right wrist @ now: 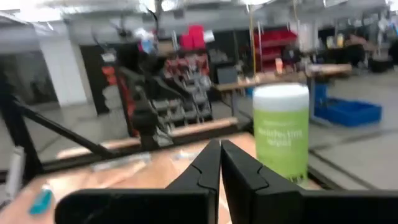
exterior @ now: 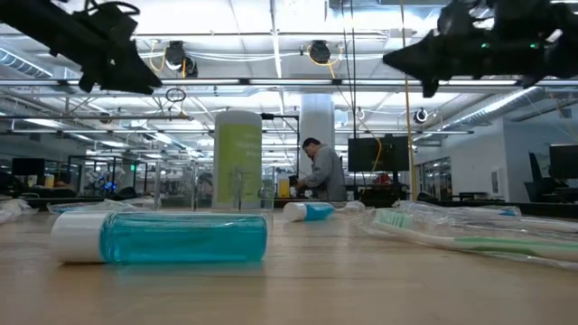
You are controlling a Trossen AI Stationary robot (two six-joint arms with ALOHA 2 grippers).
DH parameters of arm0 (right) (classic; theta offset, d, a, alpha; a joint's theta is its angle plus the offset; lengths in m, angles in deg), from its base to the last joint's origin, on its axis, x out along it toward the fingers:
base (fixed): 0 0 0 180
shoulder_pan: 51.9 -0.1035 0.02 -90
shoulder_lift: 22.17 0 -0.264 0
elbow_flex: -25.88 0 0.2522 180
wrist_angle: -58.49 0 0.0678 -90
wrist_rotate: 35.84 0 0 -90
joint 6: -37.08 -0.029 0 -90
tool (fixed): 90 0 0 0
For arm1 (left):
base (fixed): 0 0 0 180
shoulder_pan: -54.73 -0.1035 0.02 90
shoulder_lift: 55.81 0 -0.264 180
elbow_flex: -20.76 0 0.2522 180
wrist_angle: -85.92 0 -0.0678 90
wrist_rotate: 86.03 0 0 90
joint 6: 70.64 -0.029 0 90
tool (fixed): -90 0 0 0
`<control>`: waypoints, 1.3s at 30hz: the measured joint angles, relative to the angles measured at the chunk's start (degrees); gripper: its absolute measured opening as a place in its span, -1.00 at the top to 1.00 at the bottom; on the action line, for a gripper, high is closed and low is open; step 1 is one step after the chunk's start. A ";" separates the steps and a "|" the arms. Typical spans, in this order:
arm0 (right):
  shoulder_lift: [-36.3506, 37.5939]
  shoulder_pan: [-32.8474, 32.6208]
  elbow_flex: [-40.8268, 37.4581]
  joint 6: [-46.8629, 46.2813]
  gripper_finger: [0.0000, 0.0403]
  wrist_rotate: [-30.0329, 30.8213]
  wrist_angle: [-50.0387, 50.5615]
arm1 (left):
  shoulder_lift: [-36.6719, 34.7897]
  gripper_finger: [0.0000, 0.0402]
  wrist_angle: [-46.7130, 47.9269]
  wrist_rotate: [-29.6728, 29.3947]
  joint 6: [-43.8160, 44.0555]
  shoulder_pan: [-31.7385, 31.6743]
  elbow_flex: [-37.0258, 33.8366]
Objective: Pick & Place toothbrushing station
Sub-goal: Put the top left blue toothbrush into the transparent organizer
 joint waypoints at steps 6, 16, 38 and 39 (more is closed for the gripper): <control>-8.31 -0.02 2.41 4.44 0.96 -0.10 -1.58 | 5.46 0.13 2.26 3.86 -0.24 -3.34 1.09; -13.00 1.41 2.39 9.83 0.95 0.39 -3.52 | 9.37 0.13 7.69 5.44 2.45 -11.04 2.16; -19.36 1.37 2.39 12.90 0.25 6.09 -3.72 | 26.59 0.13 10.65 11.06 9.53 -23.69 2.16; -19.36 1.39 2.39 12.88 0.24 6.09 -3.81 | 27.36 0.13 10.65 11.77 9.55 -24.11 2.14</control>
